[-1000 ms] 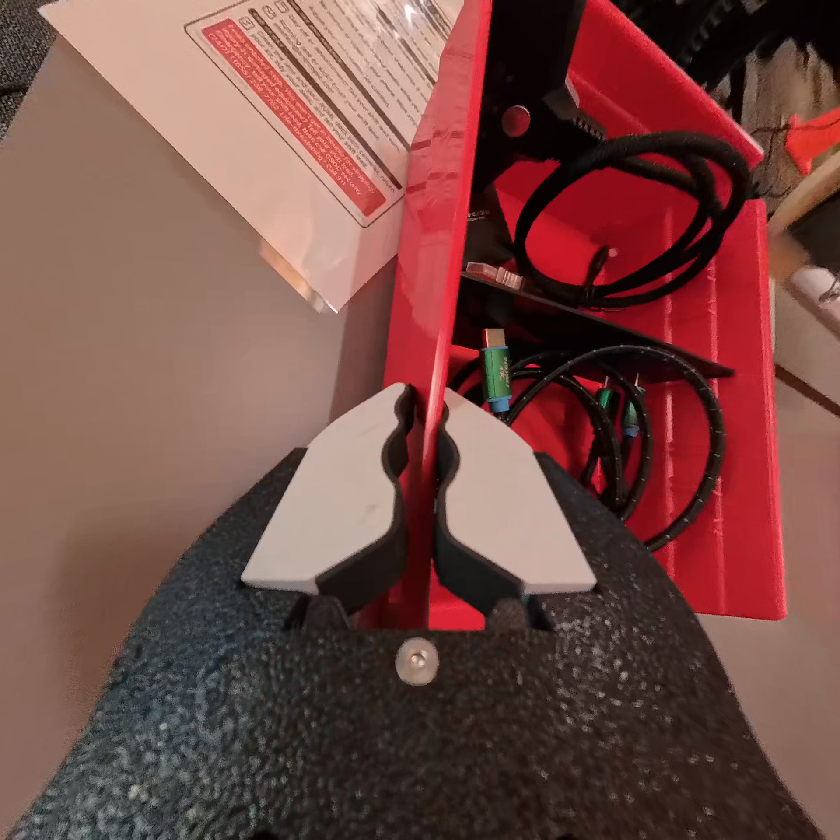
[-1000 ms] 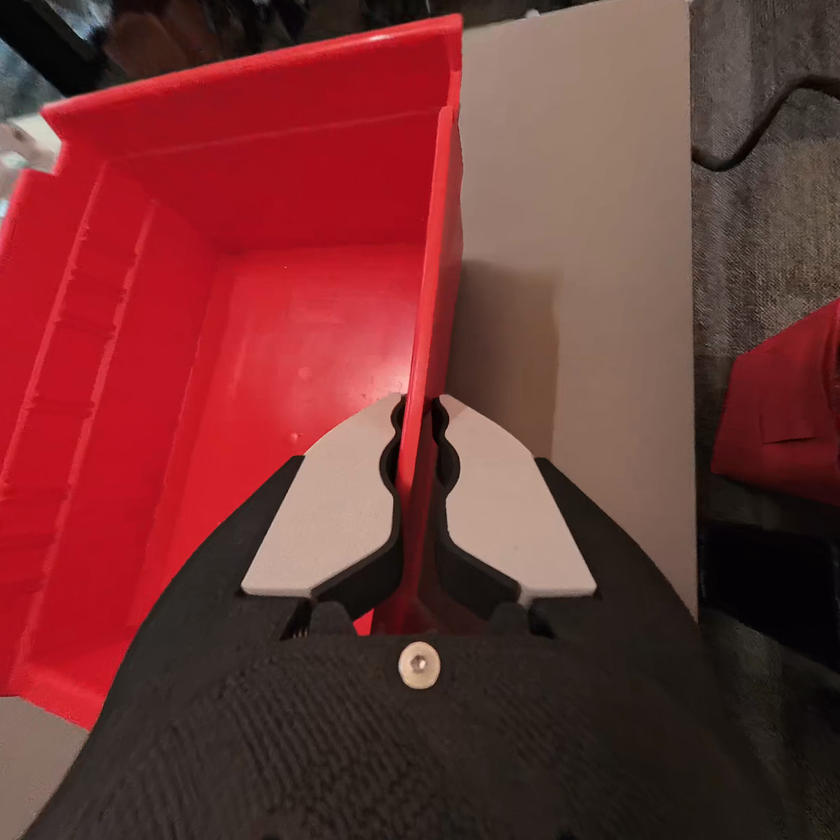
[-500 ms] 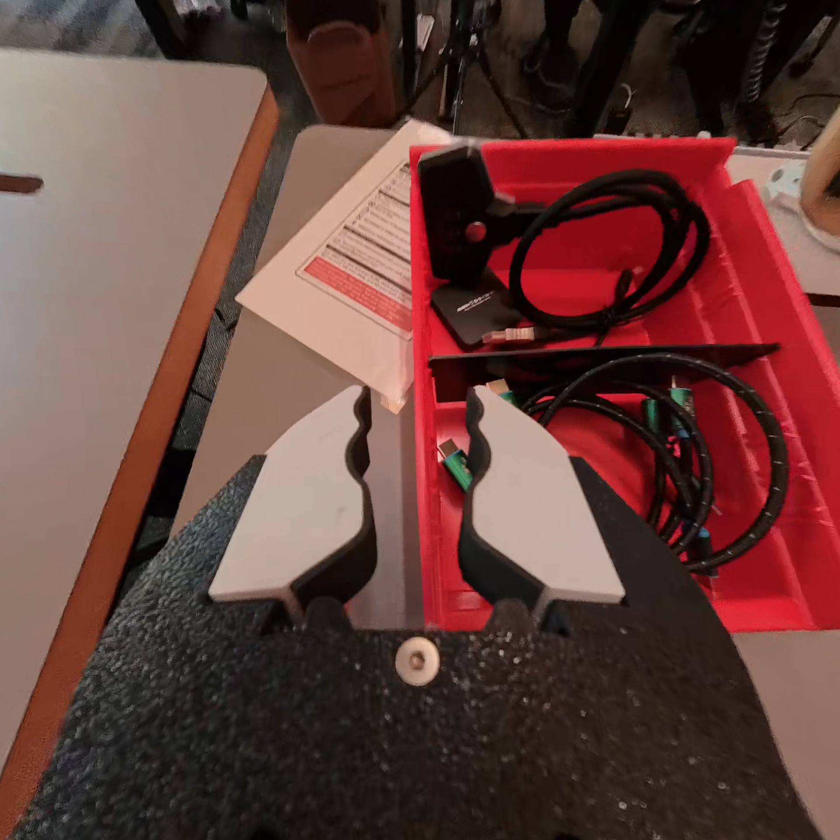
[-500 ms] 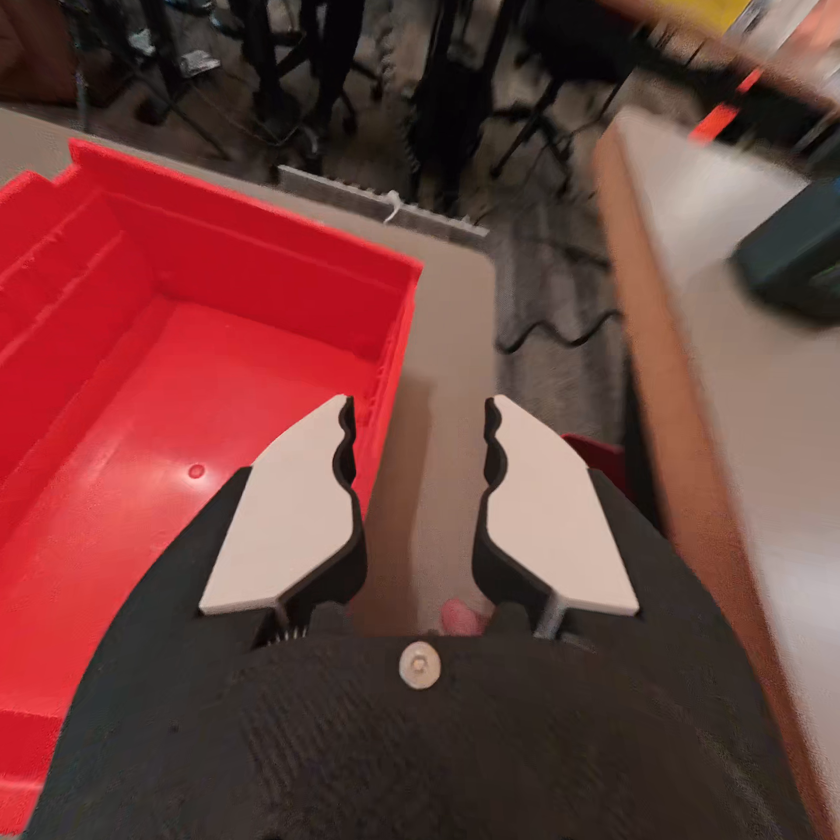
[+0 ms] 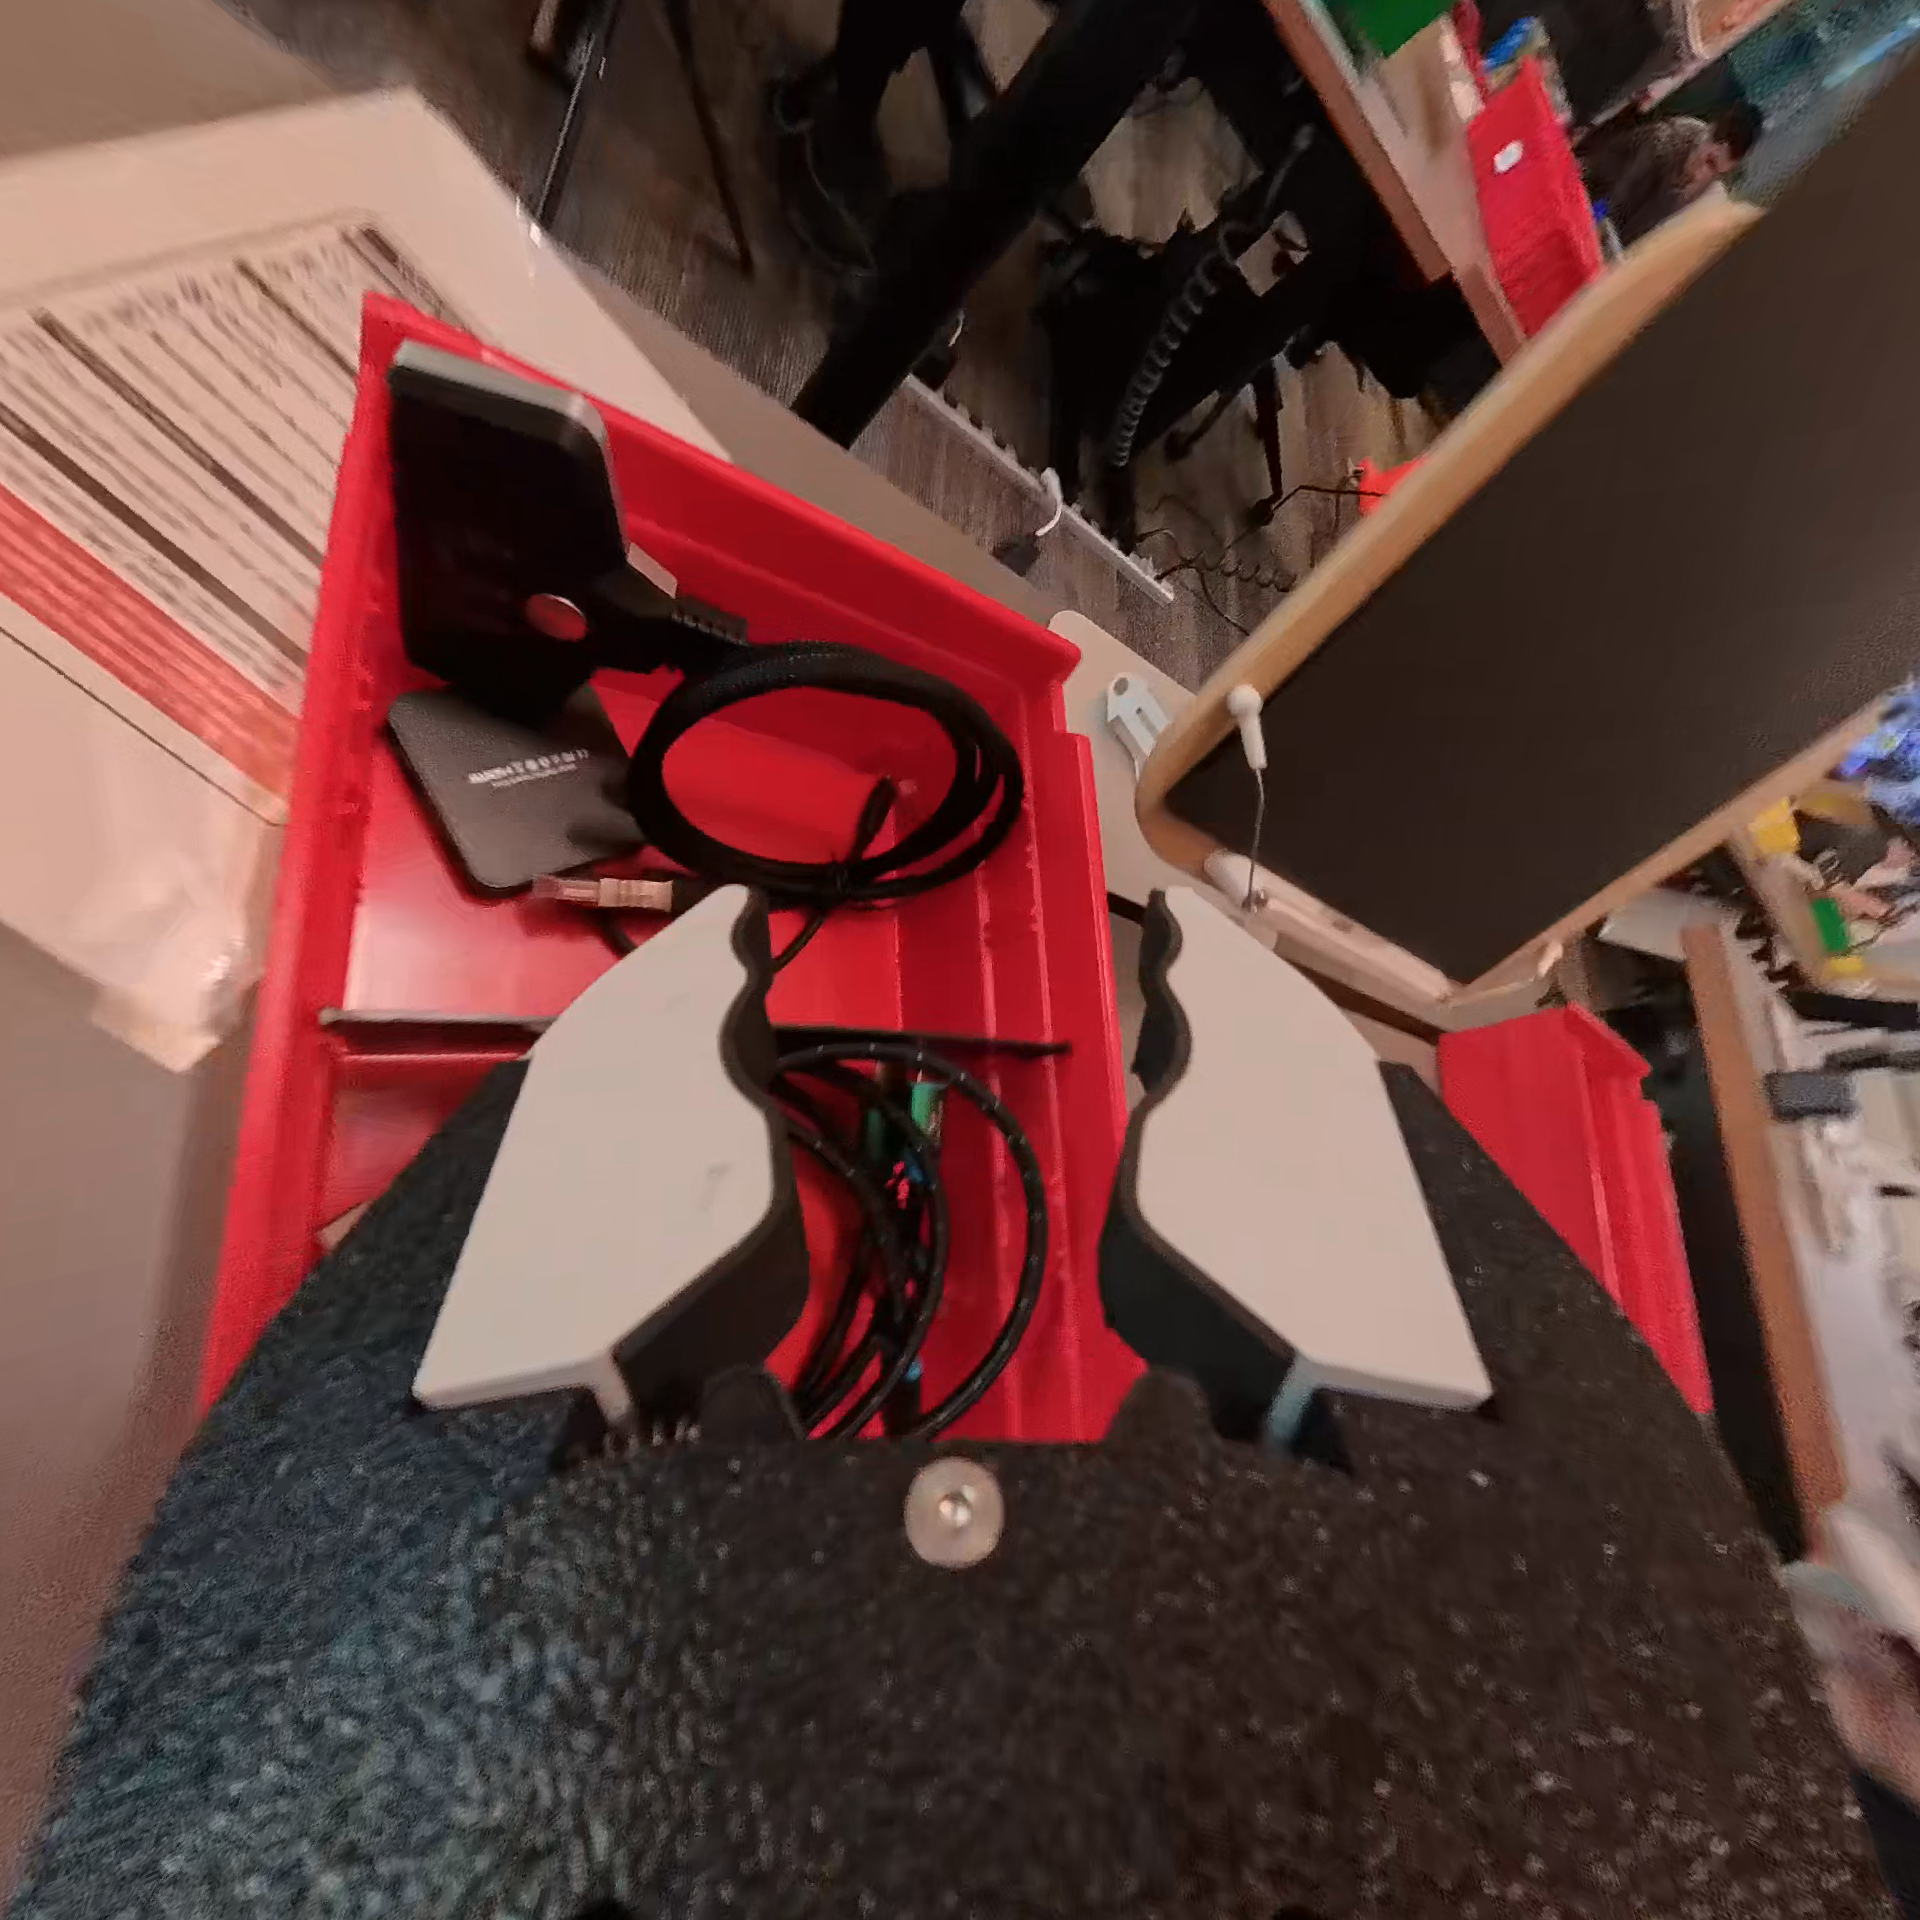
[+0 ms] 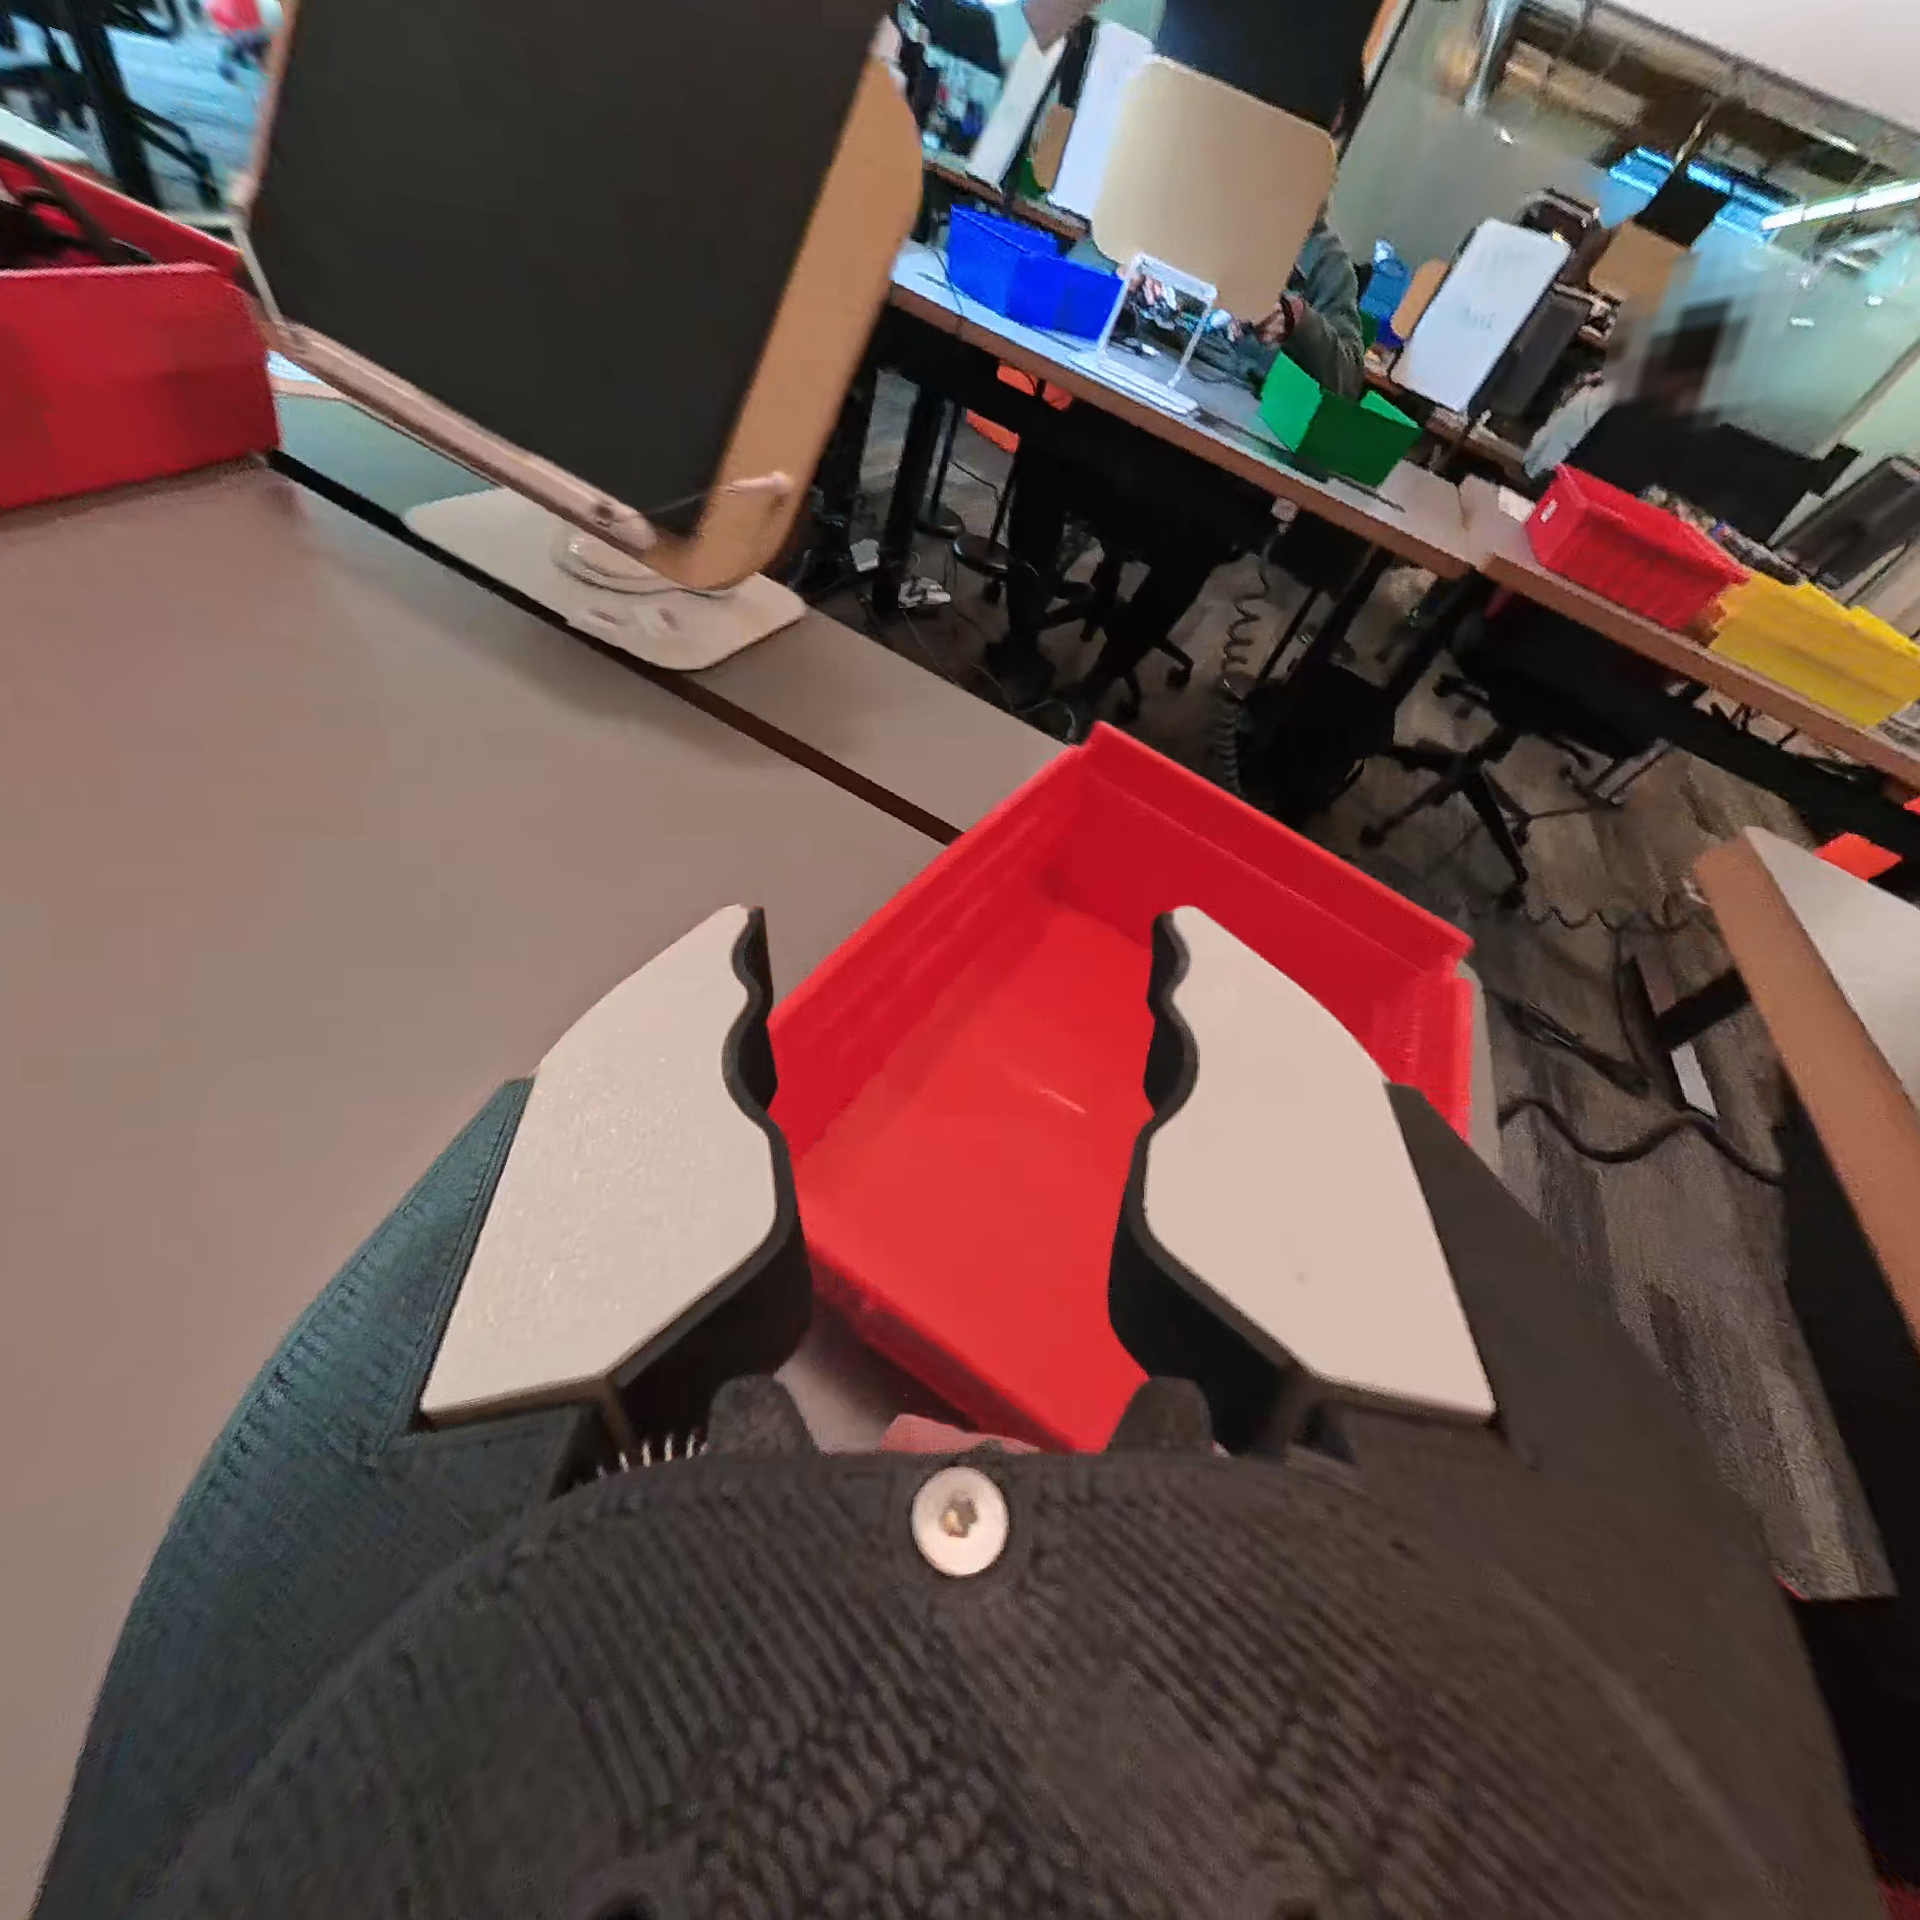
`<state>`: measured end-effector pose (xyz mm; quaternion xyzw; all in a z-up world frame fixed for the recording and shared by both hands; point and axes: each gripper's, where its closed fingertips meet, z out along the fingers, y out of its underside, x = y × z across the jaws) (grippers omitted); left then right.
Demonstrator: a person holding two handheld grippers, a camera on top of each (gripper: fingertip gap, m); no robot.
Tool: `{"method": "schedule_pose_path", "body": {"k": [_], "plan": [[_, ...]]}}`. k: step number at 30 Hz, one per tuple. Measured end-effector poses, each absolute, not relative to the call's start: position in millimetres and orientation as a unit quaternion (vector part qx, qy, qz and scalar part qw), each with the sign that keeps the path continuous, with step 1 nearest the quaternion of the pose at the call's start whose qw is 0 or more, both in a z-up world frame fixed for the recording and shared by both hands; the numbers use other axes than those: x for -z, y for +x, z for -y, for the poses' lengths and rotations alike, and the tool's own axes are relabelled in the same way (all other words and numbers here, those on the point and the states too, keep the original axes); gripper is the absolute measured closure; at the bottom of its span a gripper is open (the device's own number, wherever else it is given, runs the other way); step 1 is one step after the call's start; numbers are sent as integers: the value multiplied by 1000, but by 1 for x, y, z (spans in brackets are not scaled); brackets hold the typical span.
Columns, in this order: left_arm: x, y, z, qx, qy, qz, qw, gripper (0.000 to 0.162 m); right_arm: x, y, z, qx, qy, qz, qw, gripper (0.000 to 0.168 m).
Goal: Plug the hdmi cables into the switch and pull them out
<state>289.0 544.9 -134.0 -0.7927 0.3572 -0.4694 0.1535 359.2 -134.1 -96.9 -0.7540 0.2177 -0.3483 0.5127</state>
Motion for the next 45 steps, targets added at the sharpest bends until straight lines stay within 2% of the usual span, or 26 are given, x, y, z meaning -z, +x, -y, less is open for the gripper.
{"method": "schedule_pose_path", "body": {"k": [5,9,13,19,21,25,28,31,34,37,40,45], "plan": [[162,344,-537,456,-837,-298,54,96,106,340,127,354,-752,-212,514,98],[188,375,-528,410,-869,-275,24,89,116,337,129,352,-760,-206,506,97],[217,390,-534,363,-902,-233,22,94,129,334,133,337,-766,-208,507,96],[224,409,-542,384,-899,-203,50,125,148,333,144,331,-776,-219,491,97],[224,414,-545,400,-894,-188,68,127,150,329,140,319,-775,-216,501,97],[215,420,-547,489,-858,-132,87,141,153,323,128,304,-774,-210,514,97],[202,417,-539,543,-822,-144,99,150,151,315,116,295,-778,-195,520,97],[169,404,-534,606,-759,-182,155,156,147,304,105,291,-784,-167,523,97],[111,381,-510,667,-657,-269,226,156,138,293,91,278,-781,-144,541,98],[46,344,-456,744,-521,-329,259,156,119,283,68,250,-765,-122,581,99],[0,299,-381,809,-377,-378,247,155,86,276,33,224,-744,-96,622,99],[-10,242,-246,842,-213,-449,209,156,6,248,-48,141,-700,-39,699,109]]}}
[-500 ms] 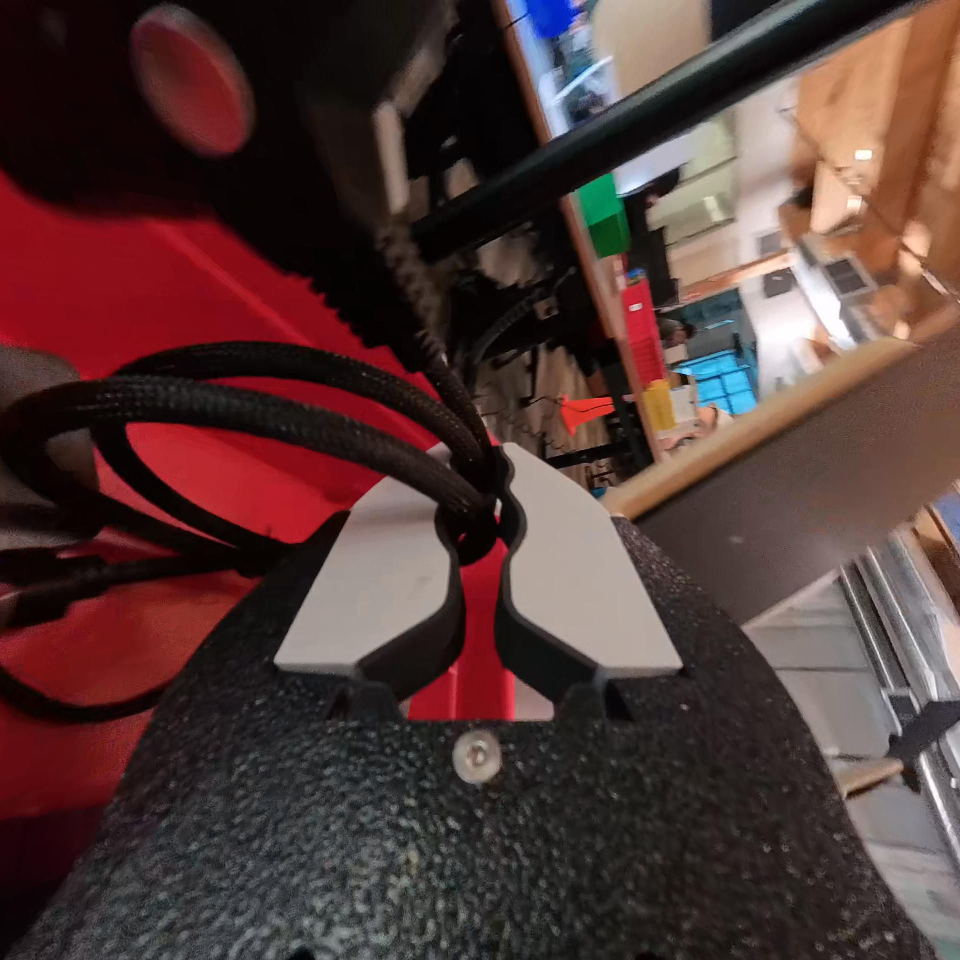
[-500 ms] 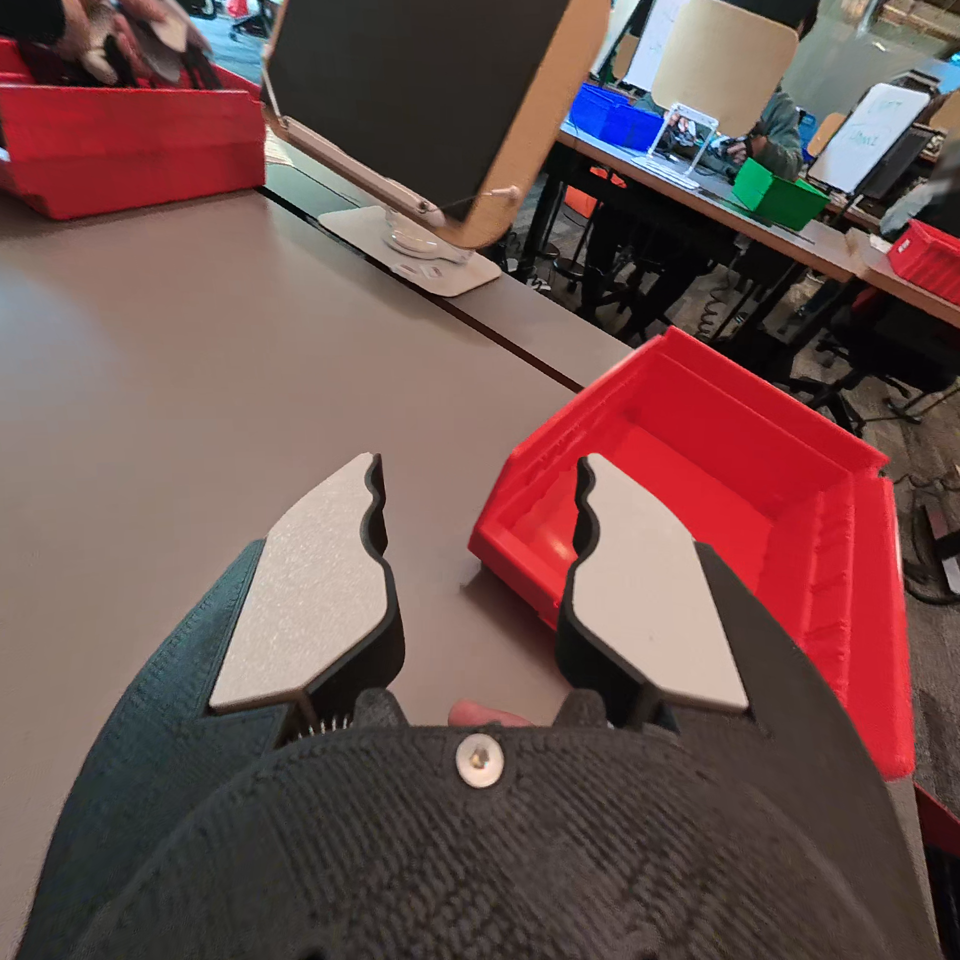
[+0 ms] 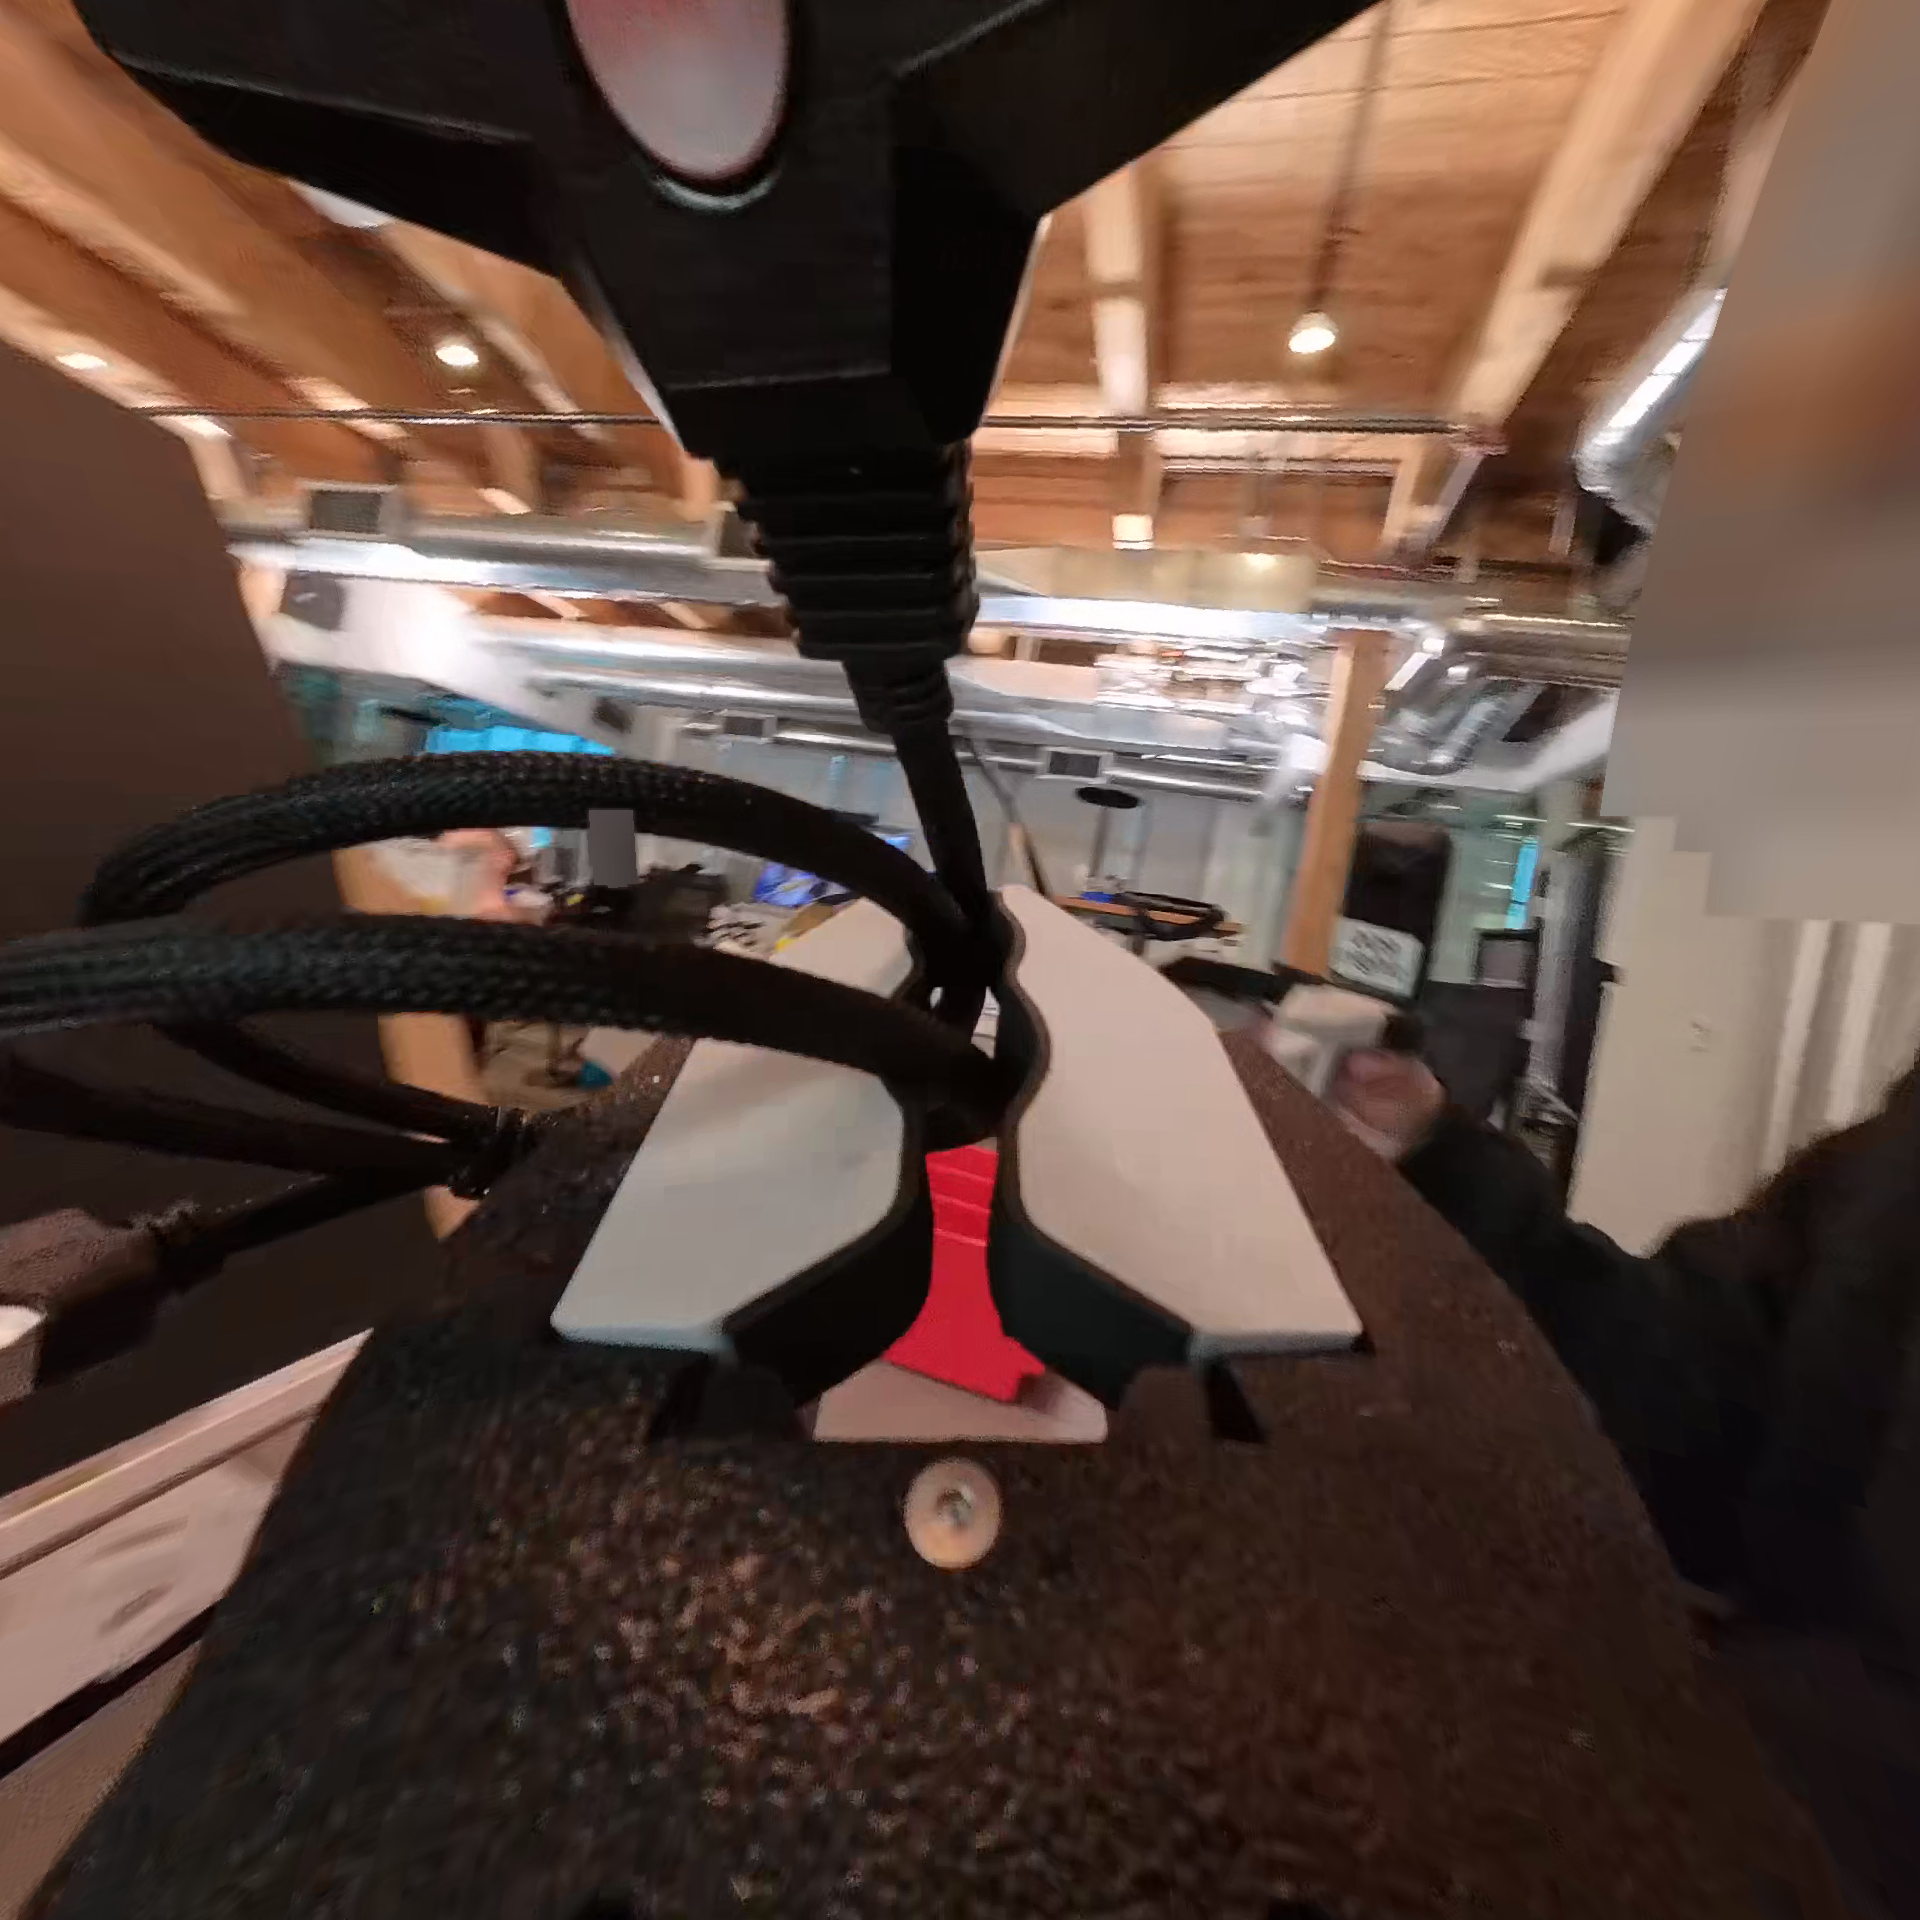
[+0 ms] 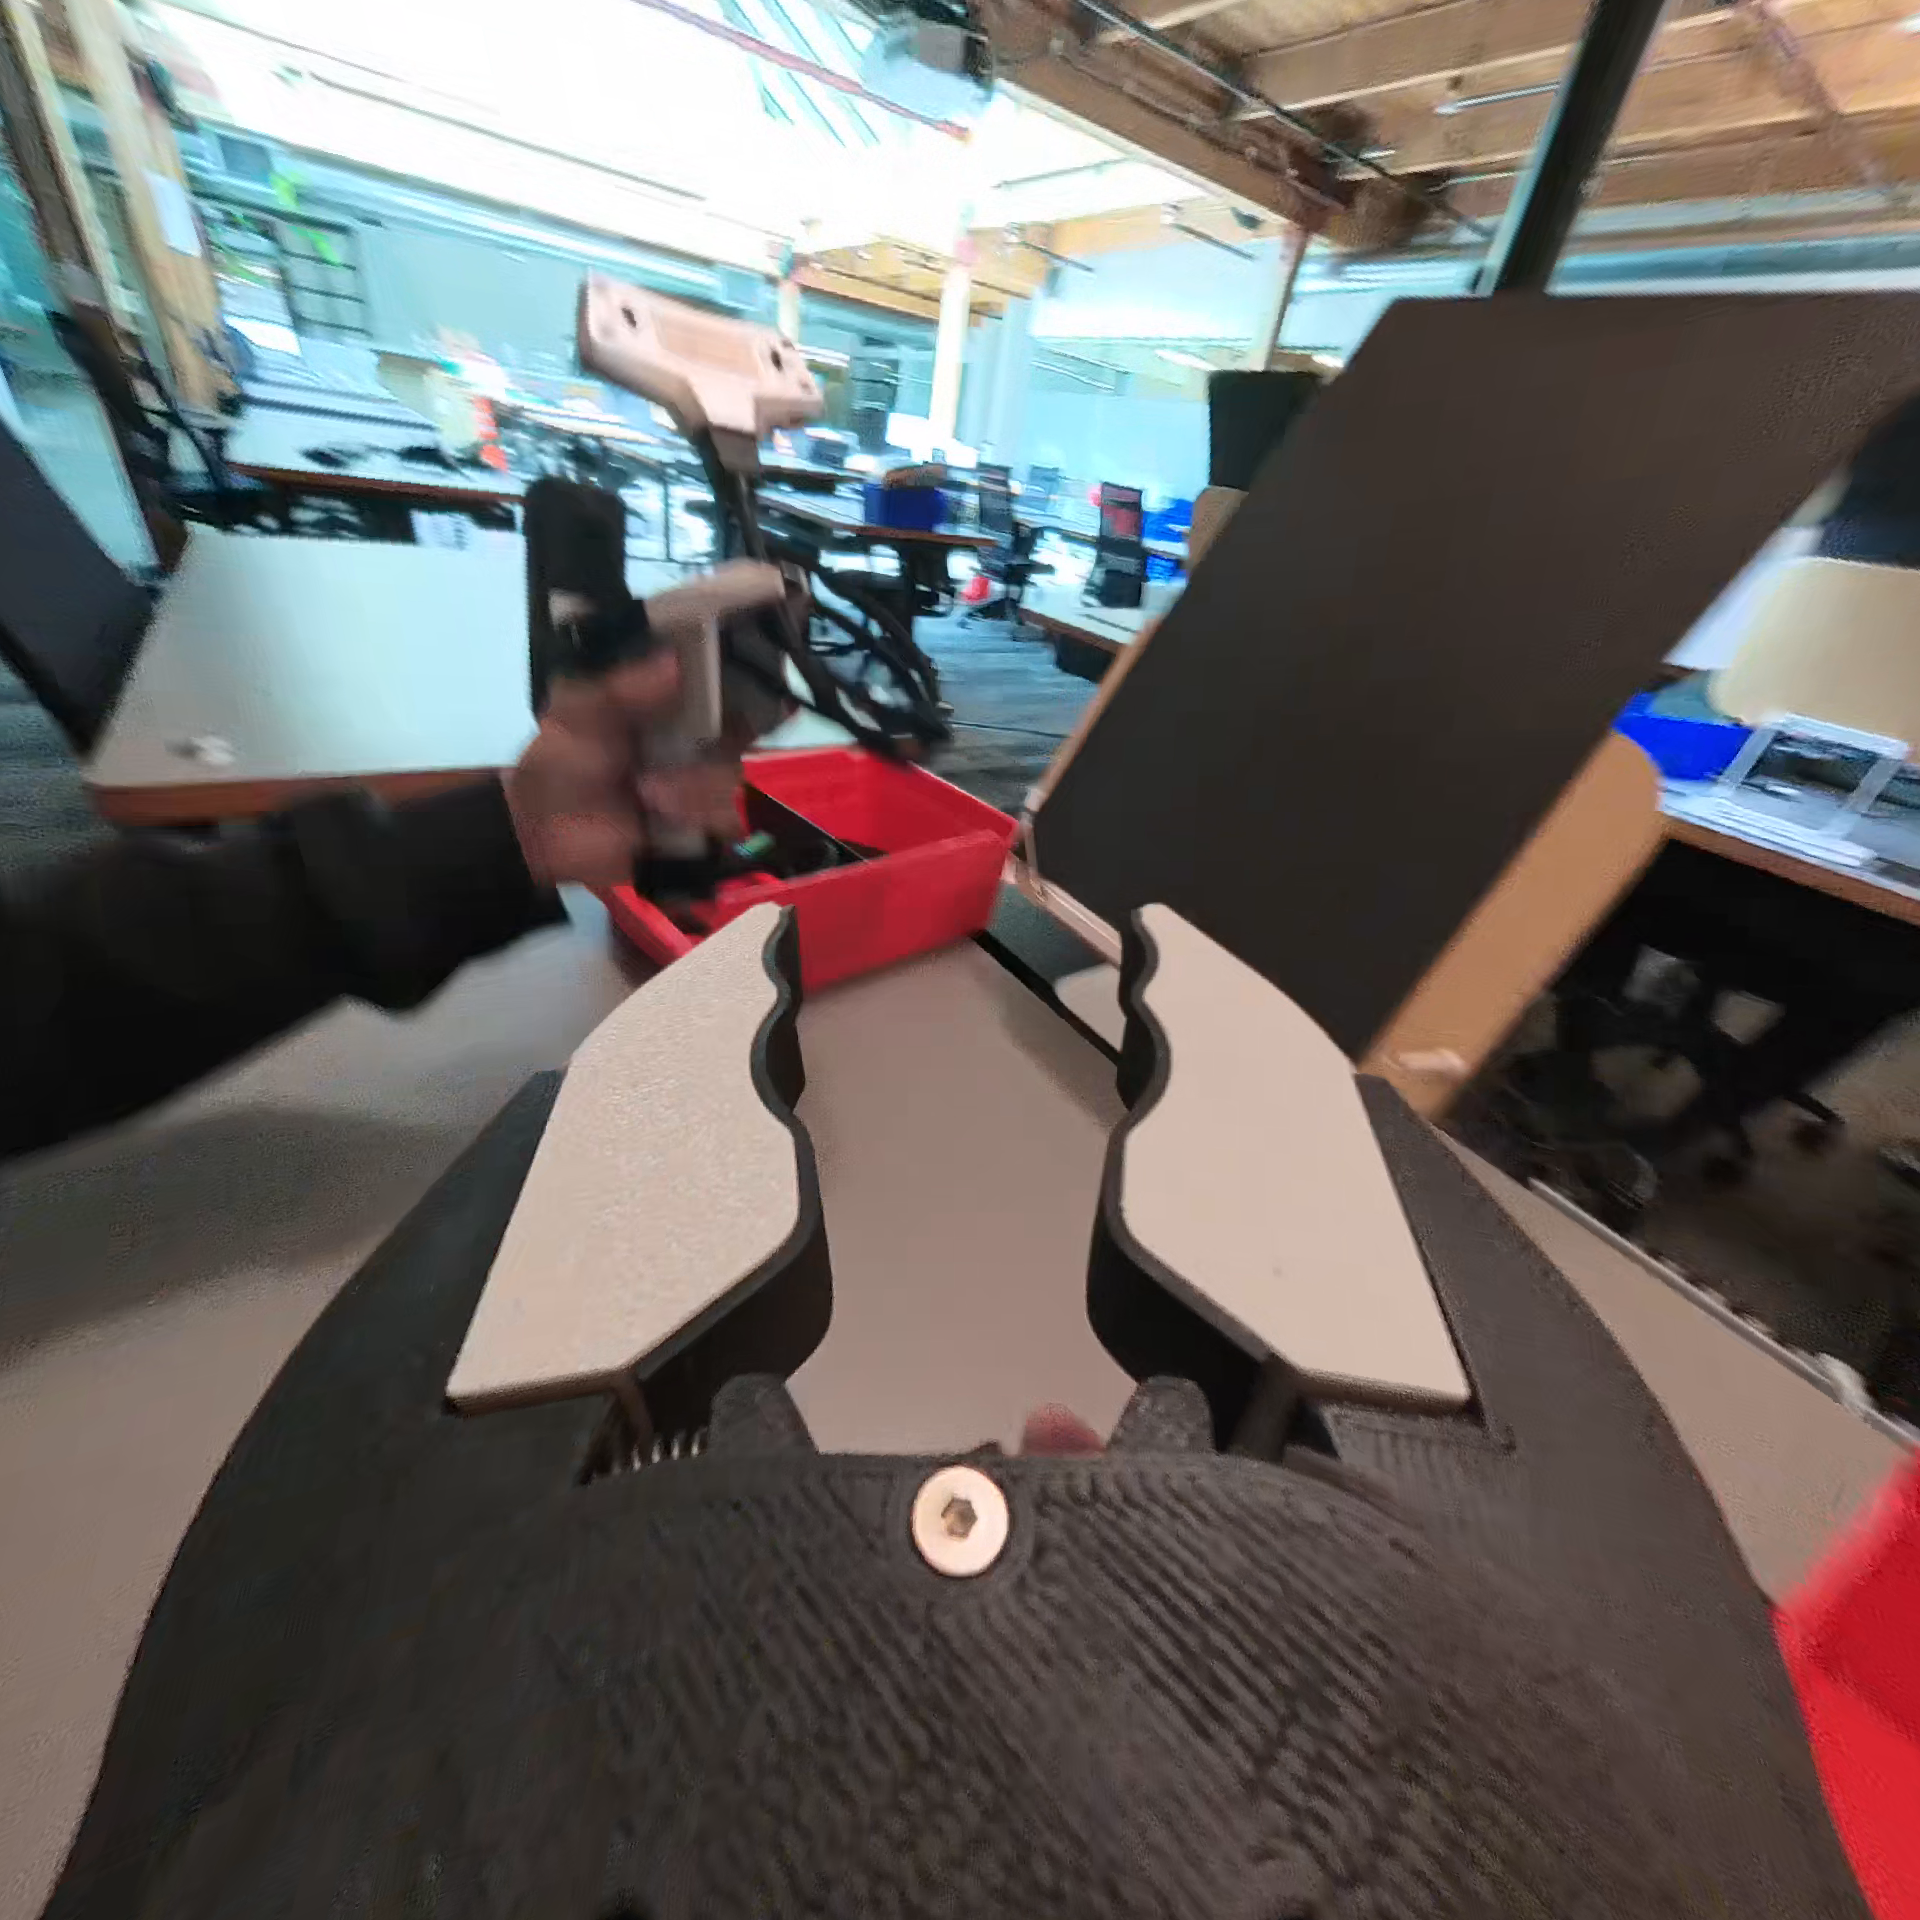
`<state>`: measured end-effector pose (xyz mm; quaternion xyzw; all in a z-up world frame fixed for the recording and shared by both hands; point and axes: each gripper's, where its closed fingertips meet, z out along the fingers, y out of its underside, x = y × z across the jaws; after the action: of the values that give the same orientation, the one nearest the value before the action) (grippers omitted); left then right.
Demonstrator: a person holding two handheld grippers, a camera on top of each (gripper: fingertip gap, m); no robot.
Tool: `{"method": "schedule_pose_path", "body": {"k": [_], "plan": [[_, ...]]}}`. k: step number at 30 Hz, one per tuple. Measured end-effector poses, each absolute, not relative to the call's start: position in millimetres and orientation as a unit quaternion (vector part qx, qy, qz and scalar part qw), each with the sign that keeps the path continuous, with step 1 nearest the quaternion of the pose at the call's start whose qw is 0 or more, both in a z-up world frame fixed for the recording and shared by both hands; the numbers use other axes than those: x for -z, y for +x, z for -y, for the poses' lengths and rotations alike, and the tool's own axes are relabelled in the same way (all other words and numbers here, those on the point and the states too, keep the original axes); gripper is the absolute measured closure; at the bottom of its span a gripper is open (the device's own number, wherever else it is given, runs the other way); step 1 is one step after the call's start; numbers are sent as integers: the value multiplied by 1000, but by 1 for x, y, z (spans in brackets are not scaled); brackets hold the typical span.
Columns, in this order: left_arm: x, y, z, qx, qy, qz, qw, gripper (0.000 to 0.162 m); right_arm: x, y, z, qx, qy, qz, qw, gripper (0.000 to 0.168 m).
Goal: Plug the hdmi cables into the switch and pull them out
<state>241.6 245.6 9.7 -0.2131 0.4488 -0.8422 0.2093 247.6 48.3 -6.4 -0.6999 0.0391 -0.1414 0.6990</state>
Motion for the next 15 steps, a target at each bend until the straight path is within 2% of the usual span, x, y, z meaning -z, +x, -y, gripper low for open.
{"method": "schedule_pose_path", "body": {"k": [3,5,9,12,15], "plan": [[5,225,-178,853,-166,-458,189,156,-18,226,-98,106,-715,8,691,112],[20,220,-140,849,-151,-473,179,156,-21,217,-122,133,-729,44,670,112],[45,216,-86,844,-140,-495,150,155,-4,196,-139,129,-758,110,629,124],[55,214,-65,842,-133,-506,135,155,19,201,-132,135,-784,123,593,124],[63,214,-52,836,-130,-516,132,156,32,199,-121,107,-785,137,595,128]]}}
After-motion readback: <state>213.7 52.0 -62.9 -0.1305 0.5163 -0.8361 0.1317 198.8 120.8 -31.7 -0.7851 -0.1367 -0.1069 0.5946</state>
